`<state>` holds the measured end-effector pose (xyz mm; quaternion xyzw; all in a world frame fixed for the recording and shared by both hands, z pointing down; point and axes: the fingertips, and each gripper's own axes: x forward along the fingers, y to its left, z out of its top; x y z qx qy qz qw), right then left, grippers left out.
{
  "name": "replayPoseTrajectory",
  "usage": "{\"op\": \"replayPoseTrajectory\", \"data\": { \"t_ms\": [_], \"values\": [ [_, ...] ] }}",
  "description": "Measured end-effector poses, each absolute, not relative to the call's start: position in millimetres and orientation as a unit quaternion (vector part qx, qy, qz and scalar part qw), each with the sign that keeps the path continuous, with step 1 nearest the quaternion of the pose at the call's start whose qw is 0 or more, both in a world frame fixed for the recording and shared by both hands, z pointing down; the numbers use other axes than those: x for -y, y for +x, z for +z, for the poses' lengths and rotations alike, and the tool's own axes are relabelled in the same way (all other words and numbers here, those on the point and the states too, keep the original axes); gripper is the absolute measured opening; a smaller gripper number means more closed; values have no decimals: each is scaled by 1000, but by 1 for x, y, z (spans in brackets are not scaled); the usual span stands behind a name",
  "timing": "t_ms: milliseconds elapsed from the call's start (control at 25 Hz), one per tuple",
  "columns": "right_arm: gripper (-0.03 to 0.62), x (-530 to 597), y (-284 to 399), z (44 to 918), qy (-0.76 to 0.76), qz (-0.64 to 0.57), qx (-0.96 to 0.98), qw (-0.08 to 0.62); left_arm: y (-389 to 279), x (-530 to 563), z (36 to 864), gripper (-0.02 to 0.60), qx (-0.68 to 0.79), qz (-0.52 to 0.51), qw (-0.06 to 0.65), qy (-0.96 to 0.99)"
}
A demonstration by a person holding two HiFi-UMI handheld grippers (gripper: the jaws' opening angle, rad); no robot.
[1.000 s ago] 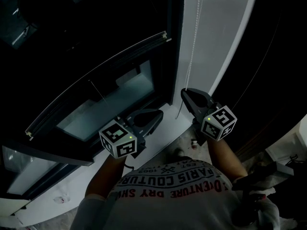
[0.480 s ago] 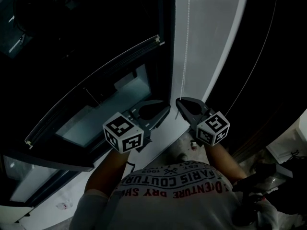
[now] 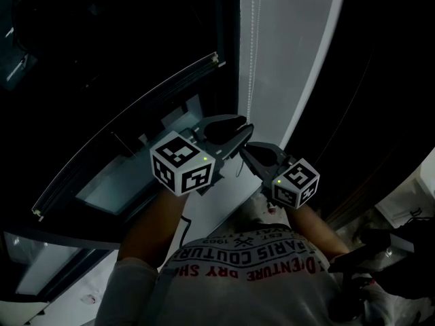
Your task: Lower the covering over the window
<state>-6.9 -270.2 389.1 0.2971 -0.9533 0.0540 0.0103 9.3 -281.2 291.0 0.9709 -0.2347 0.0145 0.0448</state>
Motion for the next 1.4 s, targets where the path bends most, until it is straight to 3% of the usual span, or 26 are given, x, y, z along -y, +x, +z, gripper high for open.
{"op": "replayPoseTrajectory", "data": {
  "t_ms": [160, 200, 600, 1400],
  "values": [
    [8, 271, -8, 390, 295, 58, 953, 14, 21, 291, 275, 75, 230, 33, 29, 972],
    [8, 273, -7, 390, 298, 59, 953, 14, 22, 293, 275, 9, 231, 38, 26, 972],
    [8, 279, -17, 412, 285, 80, 955, 29, 8, 302, 298, 3, 252, 60, 10, 966],
    [9, 252, -36, 541, 264, 150, 945, 125, -9, 280, 426, 5, 271, 85, 75, 956]
  ]
}}
